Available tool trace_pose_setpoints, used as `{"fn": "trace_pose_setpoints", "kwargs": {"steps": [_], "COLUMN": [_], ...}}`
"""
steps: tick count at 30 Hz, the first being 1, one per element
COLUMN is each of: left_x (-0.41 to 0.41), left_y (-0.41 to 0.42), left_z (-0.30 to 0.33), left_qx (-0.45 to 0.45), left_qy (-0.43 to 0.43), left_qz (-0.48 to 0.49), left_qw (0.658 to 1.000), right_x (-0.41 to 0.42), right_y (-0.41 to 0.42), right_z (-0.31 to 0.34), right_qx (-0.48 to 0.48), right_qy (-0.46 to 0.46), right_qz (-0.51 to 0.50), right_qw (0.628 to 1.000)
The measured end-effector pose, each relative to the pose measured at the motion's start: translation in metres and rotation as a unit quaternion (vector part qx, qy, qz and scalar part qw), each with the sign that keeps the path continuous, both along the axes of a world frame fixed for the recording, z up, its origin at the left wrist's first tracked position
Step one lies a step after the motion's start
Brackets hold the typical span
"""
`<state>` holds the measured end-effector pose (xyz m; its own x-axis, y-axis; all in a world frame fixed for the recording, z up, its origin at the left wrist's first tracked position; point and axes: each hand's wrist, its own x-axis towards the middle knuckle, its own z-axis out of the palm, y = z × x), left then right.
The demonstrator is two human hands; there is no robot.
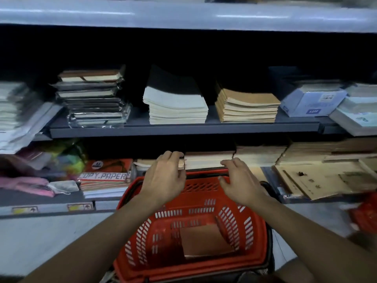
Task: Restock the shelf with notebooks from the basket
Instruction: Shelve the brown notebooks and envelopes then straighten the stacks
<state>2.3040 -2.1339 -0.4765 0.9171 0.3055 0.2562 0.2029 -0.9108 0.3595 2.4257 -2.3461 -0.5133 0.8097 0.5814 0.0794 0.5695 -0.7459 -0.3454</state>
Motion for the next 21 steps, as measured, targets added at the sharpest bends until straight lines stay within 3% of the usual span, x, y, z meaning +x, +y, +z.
{"fn": "trace_pose_setpoints", "kwargs": {"steps": [12,17,21], "left_x": [-0.003,-0.004,-0.005], "left_y": [-0.005,-0.016,-0.023], "left_z": [-0.141,-0.182,-0.209], "left_qx": [-0.117,-0.133,-0.114], "left_qy": [0.198,0.279,0.393], "left_qz": [0.024,0.024,0.036], "left_qw": [0.973,0.951,0.912], "right_x": [-0.015,-0.015,-0.012], "right_y": [-0.004,-0.006,-0.007], "right_z": [-0.147,-0.178,-0.207], "right_qx": [-0.189,-0.261,-0.339], "right_qy": [0.166,0.252,0.355], "right_qz": [-0.016,-0.005,-0.028], "right_qw": [0.968,0.932,0.871]}}
